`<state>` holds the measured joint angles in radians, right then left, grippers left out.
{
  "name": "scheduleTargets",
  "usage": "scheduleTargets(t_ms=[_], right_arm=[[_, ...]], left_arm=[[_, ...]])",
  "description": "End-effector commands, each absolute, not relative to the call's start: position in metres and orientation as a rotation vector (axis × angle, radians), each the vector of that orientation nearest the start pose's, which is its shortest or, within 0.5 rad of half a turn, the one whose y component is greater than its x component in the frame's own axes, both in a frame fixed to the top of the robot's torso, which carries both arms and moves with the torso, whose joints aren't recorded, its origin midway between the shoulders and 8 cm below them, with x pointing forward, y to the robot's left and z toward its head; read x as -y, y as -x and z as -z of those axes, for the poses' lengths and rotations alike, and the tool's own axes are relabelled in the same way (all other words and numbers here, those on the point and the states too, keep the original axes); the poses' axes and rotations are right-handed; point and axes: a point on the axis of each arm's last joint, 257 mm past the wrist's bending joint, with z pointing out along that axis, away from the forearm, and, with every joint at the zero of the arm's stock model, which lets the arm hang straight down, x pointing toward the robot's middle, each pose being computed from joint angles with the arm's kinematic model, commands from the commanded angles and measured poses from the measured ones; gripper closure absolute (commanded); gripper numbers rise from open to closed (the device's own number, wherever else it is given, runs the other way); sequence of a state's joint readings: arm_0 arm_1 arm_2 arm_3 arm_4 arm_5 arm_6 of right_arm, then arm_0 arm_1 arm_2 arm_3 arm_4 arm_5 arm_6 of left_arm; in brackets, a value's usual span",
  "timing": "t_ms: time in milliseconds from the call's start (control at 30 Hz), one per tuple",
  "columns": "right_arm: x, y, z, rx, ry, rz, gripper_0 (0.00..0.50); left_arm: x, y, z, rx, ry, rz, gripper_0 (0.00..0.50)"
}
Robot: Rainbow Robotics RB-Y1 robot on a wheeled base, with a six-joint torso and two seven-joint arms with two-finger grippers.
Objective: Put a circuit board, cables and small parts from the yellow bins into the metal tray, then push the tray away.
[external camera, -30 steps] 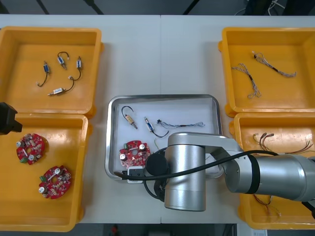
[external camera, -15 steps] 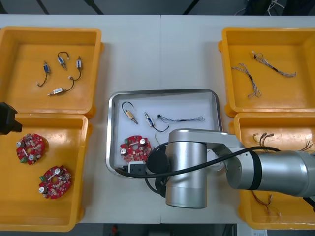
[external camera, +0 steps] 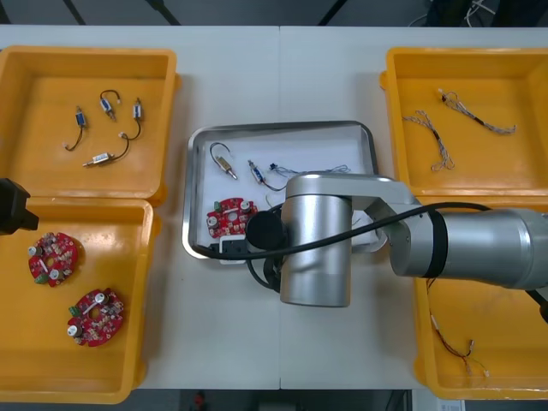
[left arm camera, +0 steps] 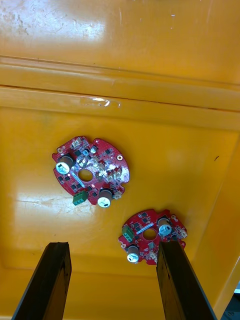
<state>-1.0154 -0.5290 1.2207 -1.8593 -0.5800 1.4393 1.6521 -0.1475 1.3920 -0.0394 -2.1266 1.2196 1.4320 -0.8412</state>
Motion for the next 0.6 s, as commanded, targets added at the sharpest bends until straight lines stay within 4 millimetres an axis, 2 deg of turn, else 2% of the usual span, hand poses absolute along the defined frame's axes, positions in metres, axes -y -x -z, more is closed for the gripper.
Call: scheduleTargets(t_ms=[33,600], right_arm=[[-0.004,-0.442,0.252,-1.767,1.937,0.488,0.500],[-0.013,-0.504,0.220,-1.752,1.899,0.548,0.500]], left_arm=[[-0.391,-0.378,0.144,-2.705,0.167,-0.070,0.000],[-0.391,-0.378,0.144,-2.705,0.167,-0.070,0.000]])
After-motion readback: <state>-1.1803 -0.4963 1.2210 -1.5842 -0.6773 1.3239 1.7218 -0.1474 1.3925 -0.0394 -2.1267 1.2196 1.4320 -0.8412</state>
